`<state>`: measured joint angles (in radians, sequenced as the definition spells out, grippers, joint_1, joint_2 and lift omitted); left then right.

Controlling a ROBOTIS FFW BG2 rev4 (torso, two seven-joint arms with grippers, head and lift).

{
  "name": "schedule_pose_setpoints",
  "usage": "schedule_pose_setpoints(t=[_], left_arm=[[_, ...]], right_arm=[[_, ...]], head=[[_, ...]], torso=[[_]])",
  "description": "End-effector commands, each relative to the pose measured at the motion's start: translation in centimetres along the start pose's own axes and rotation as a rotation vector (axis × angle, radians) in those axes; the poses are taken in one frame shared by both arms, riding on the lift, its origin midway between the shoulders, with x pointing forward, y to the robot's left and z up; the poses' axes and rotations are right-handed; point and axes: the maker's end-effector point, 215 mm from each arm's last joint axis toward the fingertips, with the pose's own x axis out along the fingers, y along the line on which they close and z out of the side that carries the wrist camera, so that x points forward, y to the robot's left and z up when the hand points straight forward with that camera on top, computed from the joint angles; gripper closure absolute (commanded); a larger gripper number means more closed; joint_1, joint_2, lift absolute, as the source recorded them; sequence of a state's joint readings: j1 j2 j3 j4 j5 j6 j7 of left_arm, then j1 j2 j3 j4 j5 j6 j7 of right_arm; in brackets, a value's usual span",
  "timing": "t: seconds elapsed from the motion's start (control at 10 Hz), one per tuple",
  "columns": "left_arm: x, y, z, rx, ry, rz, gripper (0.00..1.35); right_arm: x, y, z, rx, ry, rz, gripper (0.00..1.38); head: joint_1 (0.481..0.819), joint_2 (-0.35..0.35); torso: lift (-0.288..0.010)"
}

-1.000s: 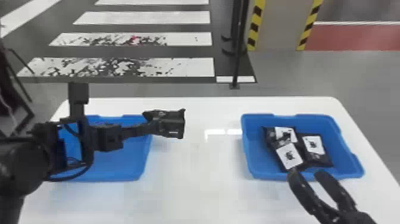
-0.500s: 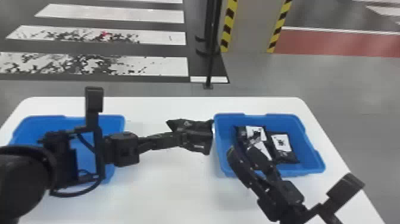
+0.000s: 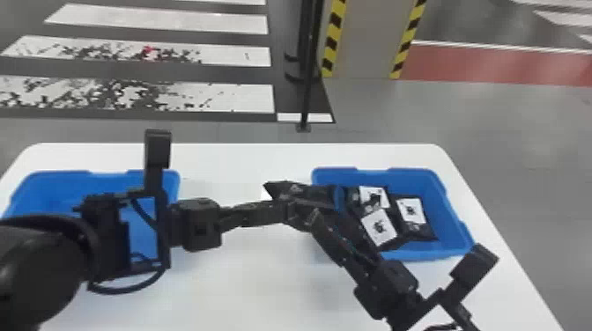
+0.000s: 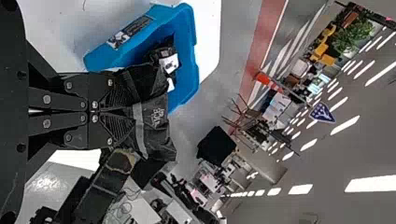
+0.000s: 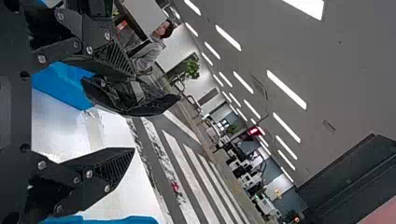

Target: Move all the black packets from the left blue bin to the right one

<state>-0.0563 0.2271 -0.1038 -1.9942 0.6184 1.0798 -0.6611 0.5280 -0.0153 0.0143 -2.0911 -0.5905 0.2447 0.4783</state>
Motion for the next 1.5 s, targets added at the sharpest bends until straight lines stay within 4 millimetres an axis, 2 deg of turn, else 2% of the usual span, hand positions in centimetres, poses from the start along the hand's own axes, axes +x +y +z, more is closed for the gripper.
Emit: schedule_pose_setpoints(t=[0.0,0.3,0.4,0.5,0.6,0.7,0.9,1.0,1.1,1.2,1.3,1.4], left_arm=[[0.1,-0.1,-0.1,-0.002,-0.001,-0.004,1.21],[0.1,-0.3,0.4,-0.001,-0.017,-0.008,1.21],[0.1,-0.1,1.0,0.003,-0.049,0.001,1.11],[-0.5,0.3,1.2,-0.028,-0.1,0.012,0.6],[-1.0,0.5,1.7,-0.02,-0.133,0.021,0.18],[-2.4,0.3,2.4,0.006,-0.187,0.055,0.07],[-6.4,-0.2,4.8,0.054,-0.335,0.134,0.18],[-7.5,-0.8,5.1,0.06,-0.376,0.148,0.18],[-7.9,-1.4,4.5,0.048,-0.384,0.141,0.18],[-9.2,-1.2,3.1,0.026,-0.381,0.169,0.18],[-10.8,-0.8,2.1,0.013,-0.381,0.204,0.18],[-11.8,-1.0,1.7,0.018,-0.388,0.224,0.18]], right_arm=[[0.1,-0.3,0.5,0.001,-0.017,-0.003,1.28],[0.7,1.1,-1.4,0.12,-0.011,0.057,1.28],[0.8,1.3,-1.3,0.134,-0.016,0.065,1.28],[0.9,0.9,-0.7,0.131,-0.027,0.061,1.28],[0.9,-0.7,0.2,0.102,-0.037,0.037,1.28],[1.1,-2.7,1.2,0.071,-0.045,0.012,1.28],[0.1,-8.9,4.3,-0.022,-0.067,-0.094,1.28],[-1.4,-13.1,6.2,-0.072,-0.078,-0.176,1.28],[-3.6,-17.6,8.1,-0.138,-0.074,-0.269,1.28],[-4.4,-21.0,8.4,-0.157,-0.055,-0.331,1.28],[-4.3,-23.5,8.5,-0.181,-0.021,-0.368,1.26],[-3.9,-25.1,8.5,-0.185,0.004,-0.383,1.22]], head=[[0.695,-0.117],[0.695,-0.11],[0.695,-0.1],[0.695,-0.093],[0.695,-0.091],[0.695,-0.093],[0.695,-0.108],[0.695,-0.118],[0.695,-0.146],[0.695,-0.2],[0.695,-0.227],[0.695,-0.256]], torso=[[-0.14],[-0.14],[-0.14],[-0.14],[-0.14],[-0.14],[-0.14],[-0.14],[-0.14],[-0.14],[-0.14],[-0.14]])
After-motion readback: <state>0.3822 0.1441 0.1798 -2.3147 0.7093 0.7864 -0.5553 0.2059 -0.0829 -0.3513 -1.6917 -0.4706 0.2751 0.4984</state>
